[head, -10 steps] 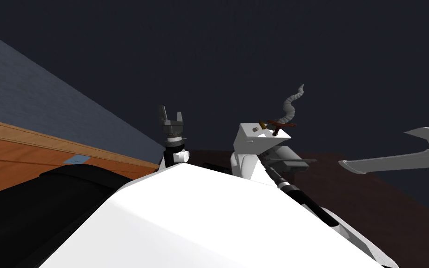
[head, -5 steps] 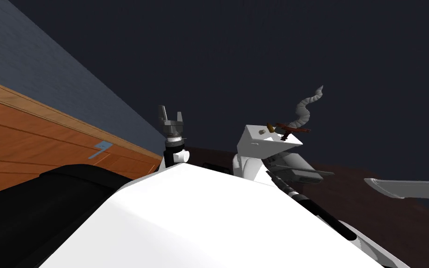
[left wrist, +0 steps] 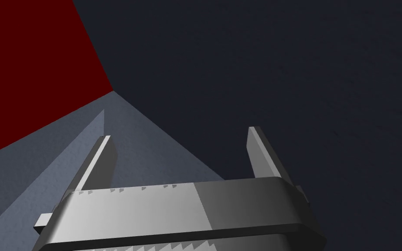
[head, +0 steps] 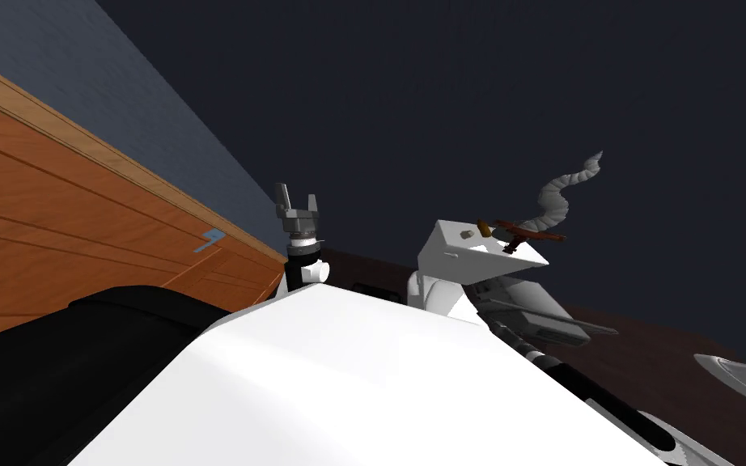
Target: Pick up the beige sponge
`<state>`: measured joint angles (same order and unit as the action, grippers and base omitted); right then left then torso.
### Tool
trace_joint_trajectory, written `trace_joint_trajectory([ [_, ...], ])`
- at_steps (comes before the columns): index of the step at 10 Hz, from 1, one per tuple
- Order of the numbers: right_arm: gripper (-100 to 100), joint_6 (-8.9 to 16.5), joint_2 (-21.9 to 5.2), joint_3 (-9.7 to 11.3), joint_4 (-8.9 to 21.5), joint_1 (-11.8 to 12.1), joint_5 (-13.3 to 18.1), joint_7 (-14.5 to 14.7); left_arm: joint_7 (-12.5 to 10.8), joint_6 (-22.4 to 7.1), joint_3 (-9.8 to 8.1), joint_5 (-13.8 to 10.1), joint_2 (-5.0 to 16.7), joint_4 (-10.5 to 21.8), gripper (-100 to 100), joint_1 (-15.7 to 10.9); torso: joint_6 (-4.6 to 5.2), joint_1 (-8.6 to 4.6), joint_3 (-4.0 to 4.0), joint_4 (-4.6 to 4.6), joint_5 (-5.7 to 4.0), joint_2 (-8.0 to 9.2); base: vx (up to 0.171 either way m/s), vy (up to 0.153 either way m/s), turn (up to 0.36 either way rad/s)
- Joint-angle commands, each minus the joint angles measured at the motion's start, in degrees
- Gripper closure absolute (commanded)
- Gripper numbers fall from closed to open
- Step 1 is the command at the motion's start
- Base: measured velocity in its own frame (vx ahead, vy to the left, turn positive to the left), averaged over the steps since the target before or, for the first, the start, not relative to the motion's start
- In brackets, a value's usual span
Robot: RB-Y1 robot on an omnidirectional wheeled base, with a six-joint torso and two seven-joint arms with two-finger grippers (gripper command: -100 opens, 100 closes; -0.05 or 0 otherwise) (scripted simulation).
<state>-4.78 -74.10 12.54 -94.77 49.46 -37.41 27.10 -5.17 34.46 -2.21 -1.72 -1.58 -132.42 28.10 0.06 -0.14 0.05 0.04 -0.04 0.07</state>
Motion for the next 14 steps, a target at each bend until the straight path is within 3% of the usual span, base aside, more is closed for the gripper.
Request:
trace_joint_trajectory([
  [1, -100, 0.97, -2.86, 0.93, 1.91, 1.12, -1.99, 1.68, 0.00, 0.00, 0.00, 0.00, 0.00, 0.00, 0, 0.00, 0.00, 0.00, 0.00, 0.00, 0.00, 0.00, -0.042, -0.020, 0.236],
  [2, -100, 0.97, -3.31, 0.93, 1.91, 1.12, -1.99, 1.68, 0.00, 0.00, 0.00, 0.00, 0.00, 0.00, 0, -0.01, -0.04, 0.00, -0.01, -0.01, 0.01, 0.00, -0.037, -0.022, 0.179],
  [7, -100, 1.30, -11.14, 3.82, 7.59, 4.08, -7.05, 5.53, 0.00, 0.00, -0.01, 0.00, 0.00, 0.00, 0, 0.01, 0.03, -0.07, 0.01, 0.00, -0.01, 0.01, -0.054, -0.029, 0.252],
  [12, -100, 1.30, -16.94, 5.61, 11.03, 5.85, -9.98, 8.22, 0.00, 0.00, 0.00, 0.00, 0.00, 0.00, 0, 0.00, -0.03, -0.05, 0.00, 0.00, -0.01, 0.00, -0.056, -0.028, 0.236],
  [14, -100, 1.16, -21.05, 7.27, 14.19, 7.44, -12.56, 10.94, 0.00, 0.00, 0.00, 0.00, 0.00, 0.00, 0, -0.01, -0.05, -0.09, 0.01, 0.01, -0.01, 0.02, -0.094, -0.048, 0.377],
])
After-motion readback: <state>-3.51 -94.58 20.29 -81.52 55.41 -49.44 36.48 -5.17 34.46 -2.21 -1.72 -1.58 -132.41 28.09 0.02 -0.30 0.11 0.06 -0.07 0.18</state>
